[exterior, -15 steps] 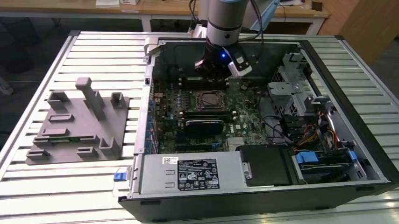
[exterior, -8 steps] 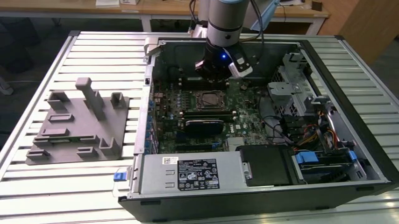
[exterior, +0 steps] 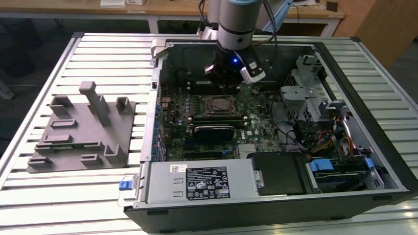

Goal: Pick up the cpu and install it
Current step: 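Install the first cpu locking lever, then install the second cpu locking lever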

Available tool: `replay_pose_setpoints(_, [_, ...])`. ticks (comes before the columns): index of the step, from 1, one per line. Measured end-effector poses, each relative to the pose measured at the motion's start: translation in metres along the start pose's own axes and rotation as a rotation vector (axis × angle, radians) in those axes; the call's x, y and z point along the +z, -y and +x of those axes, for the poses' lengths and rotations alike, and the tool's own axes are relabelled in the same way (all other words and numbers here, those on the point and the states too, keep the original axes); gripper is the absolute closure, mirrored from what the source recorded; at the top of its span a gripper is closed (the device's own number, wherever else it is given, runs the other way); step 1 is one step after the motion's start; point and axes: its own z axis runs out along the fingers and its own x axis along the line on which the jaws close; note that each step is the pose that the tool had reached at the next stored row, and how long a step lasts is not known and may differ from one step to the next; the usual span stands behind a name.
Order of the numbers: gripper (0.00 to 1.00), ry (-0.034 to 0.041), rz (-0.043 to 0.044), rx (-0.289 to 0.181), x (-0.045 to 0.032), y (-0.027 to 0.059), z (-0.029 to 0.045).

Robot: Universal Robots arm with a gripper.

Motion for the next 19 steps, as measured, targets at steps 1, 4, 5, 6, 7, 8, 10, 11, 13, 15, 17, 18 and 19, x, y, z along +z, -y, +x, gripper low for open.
replay_pose_setpoints(1, [0.89,0.0001,0.0000,0.000,0.0000,0.0005,-0.0001])
replay_pose_setpoints(4, [0.89,0.0001,0.0000,0.000,-0.0002,0.0022,-0.0005])
replay_pose_setpoints(5, [0.89,0.0000,0.0000,0.000,-0.0003,0.0027,-0.0007])
replay_pose_setpoints(6, [0.89,0.0000,0.0001,0.000,-0.0004,0.0033,-0.0009])
replay_pose_setpoints(7, [0.89,0.0000,0.0001,0.000,-0.0005,0.0040,-0.0011])
replay_pose_setpoints(8, [0.89,0.0000,0.0000,0.000,-0.0005,0.0048,-0.0013])
replay_pose_setpoints(10, [0.89,0.0000,0.0001,0.000,-0.0008,0.0066,-0.0015])
replay_pose_setpoints(11, [0.89,0.0000,0.0000,0.000,-0.0009,0.0075,-0.0018])
replay_pose_setpoints(13, [0.89,0.0001,0.0000,0.000,-0.0010,0.0093,-0.0019])
replay_pose_setpoints(15, [0.89,0.0000,0.0001,0.000,-0.0012,0.0111,-0.0021])
replay_pose_setpoints(17, [0.89,0.0000,-0.0002,0.000,-0.0016,0.0141,-0.0022])
replay_pose_setpoints(18, [0.89,0.0000,-0.0002,0.000,-0.0018,0.0153,-0.0022])
replay_pose_setpoints(19, [0.89,0.0000,-0.0002,0.000,-0.0018,0.0162,-0.0022])
